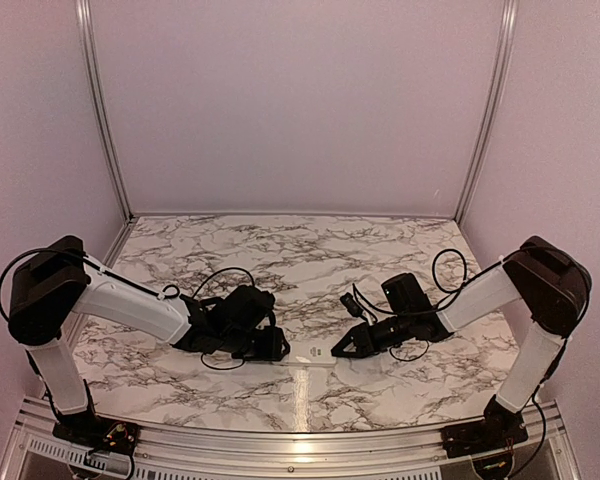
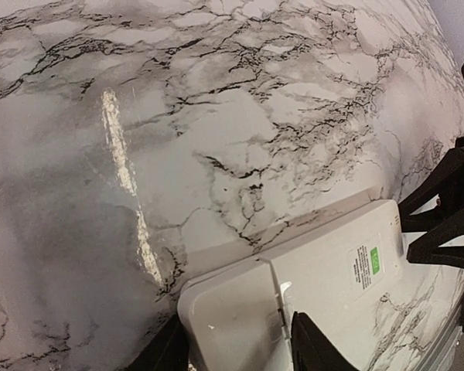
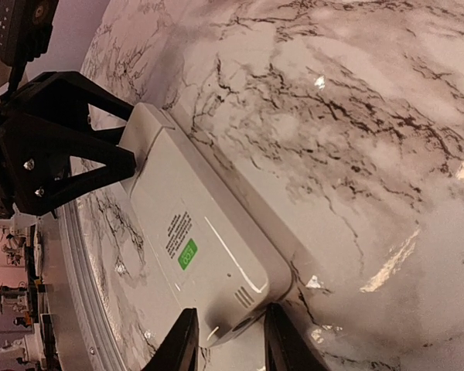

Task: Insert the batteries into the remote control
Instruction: Press the battery cover on the remote control.

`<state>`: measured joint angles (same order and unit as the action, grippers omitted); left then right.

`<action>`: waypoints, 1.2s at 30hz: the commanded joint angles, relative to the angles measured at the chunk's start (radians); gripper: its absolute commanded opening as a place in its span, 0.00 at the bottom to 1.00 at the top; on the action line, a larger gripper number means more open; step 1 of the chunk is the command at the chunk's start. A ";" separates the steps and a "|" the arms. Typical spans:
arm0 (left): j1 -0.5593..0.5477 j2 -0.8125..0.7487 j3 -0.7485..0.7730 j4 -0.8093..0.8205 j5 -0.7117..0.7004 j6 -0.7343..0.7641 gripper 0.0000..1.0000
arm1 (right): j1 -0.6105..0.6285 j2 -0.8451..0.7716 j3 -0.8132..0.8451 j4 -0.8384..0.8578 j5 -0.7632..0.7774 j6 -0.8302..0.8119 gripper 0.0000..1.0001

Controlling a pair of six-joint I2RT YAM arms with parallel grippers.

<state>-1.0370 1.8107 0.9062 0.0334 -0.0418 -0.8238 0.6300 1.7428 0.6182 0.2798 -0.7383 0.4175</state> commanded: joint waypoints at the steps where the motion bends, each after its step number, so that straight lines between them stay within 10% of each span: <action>1: -0.003 0.032 -0.014 -0.067 -0.005 -0.001 0.49 | 0.017 0.026 0.013 -0.028 0.014 -0.010 0.28; 12: 0.018 -0.024 -0.064 -0.116 -0.094 -0.029 0.55 | 0.016 0.025 0.011 -0.034 0.022 -0.015 0.27; 36: -0.006 -0.006 -0.055 -0.053 0.013 0.034 0.23 | 0.022 0.036 0.012 -0.012 -0.008 -0.008 0.22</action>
<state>-1.0302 1.7626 0.8478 0.0395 -0.0692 -0.8146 0.6312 1.7485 0.6186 0.2810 -0.7418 0.4152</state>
